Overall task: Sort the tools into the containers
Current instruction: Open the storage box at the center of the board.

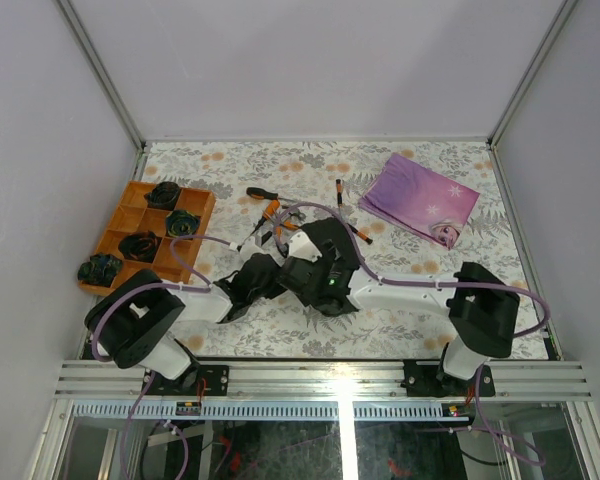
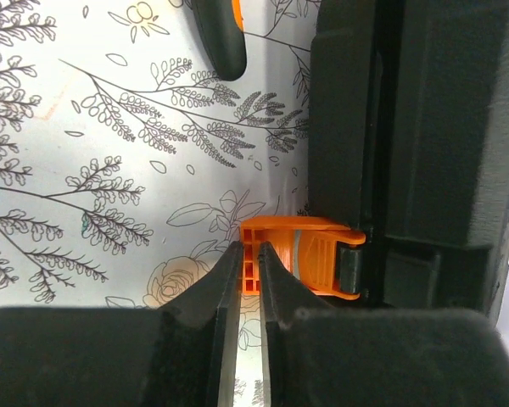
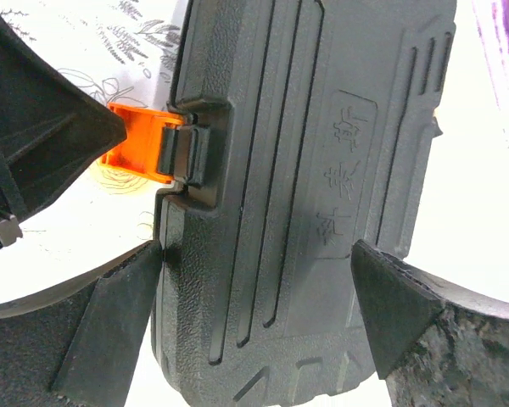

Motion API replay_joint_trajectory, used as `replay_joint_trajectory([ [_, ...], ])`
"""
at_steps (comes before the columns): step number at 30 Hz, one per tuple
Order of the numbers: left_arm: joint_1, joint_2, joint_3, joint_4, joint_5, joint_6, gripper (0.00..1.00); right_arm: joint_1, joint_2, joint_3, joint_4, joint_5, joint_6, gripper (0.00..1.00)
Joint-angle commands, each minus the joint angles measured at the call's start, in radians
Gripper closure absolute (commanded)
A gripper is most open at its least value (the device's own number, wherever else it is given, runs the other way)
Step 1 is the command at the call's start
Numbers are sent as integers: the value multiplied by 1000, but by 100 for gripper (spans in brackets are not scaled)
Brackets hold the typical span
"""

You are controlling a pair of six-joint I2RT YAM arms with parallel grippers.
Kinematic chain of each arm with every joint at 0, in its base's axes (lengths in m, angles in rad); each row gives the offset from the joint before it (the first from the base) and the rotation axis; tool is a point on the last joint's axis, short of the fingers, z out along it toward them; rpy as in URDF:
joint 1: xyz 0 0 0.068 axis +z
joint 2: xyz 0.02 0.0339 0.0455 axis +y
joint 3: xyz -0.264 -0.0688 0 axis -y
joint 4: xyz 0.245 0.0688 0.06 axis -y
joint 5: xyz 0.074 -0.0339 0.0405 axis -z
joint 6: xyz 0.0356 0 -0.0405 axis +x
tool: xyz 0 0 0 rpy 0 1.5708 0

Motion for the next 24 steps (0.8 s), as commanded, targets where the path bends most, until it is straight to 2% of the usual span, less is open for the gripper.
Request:
replay_joint_trajectory([
  [1, -5, 97, -69, -297, -12, 41, 100, 2, -100, 27, -67, 120, -3, 3],
  [14, -5, 100, -68, -303, -18, 47, 100, -62, -282, 1, -131, 138, -40, 5],
  [24, -5, 97, -65, -308, -19, 47, 100, -282, -473, -152, -121, 48, -71, 7],
])
